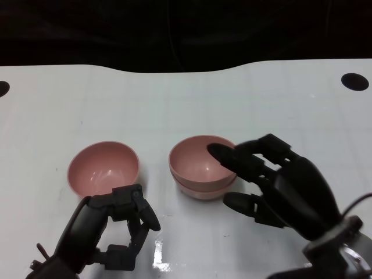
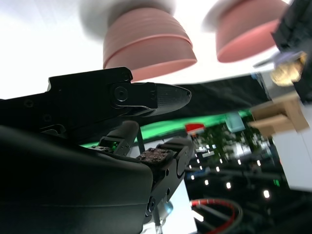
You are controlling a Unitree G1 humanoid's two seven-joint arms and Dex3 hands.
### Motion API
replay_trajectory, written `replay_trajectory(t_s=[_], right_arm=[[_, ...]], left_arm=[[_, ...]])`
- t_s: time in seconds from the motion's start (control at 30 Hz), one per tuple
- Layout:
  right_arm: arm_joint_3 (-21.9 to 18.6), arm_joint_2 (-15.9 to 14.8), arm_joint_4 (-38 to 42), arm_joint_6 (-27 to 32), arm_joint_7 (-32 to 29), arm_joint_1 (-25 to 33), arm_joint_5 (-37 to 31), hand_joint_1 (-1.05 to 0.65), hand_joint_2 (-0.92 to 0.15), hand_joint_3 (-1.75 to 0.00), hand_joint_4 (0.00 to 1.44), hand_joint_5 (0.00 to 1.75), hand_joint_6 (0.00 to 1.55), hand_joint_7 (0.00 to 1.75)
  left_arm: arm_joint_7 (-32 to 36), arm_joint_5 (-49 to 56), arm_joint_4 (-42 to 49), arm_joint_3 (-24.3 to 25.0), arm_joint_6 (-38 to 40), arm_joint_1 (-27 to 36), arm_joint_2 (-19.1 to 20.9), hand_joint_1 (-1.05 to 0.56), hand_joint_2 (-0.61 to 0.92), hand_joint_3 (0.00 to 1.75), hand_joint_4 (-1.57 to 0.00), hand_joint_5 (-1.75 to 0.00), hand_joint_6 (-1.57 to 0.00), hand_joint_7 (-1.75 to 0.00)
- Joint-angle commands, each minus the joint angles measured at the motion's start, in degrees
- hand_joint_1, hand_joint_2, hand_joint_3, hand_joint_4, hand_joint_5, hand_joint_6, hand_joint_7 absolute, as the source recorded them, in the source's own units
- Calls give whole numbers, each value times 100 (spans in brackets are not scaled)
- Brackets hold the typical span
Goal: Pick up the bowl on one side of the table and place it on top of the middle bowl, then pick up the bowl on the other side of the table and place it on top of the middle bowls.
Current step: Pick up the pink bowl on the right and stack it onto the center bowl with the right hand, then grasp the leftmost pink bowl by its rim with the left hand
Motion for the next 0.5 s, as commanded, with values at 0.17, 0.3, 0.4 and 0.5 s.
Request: replay_trajectory(t_s=[0.17,0.3,0.4,0.5], right_arm=[[-358,-234,-18,-607,-179,414,288,-43,-92,-15,39,101,64,23],[-549,-273,-189,-794,-61,762,515,-35,-92,-11,48,104,72,30],[-615,-245,-225,-832,5,820,533,-34,-92,-9,51,104,74,32],[-687,-226,-297,-880,38,956,622,-29,-92,-8,56,105,77,35]], left_arm=[[26,-236,-55,79,40,-53,-9,-21,38,124,-85,-157,-84,-124],[28,-325,-140,94,75,-36,-51,-18,38,126,-81,-151,-81,-120],[21,-337,-154,99,83,-32,-58,-18,38,126,-79,-150,-81,-119],[15,-373,-176,116,86,-25,-79,-17,38,126,-77,-149,-79,-117]])
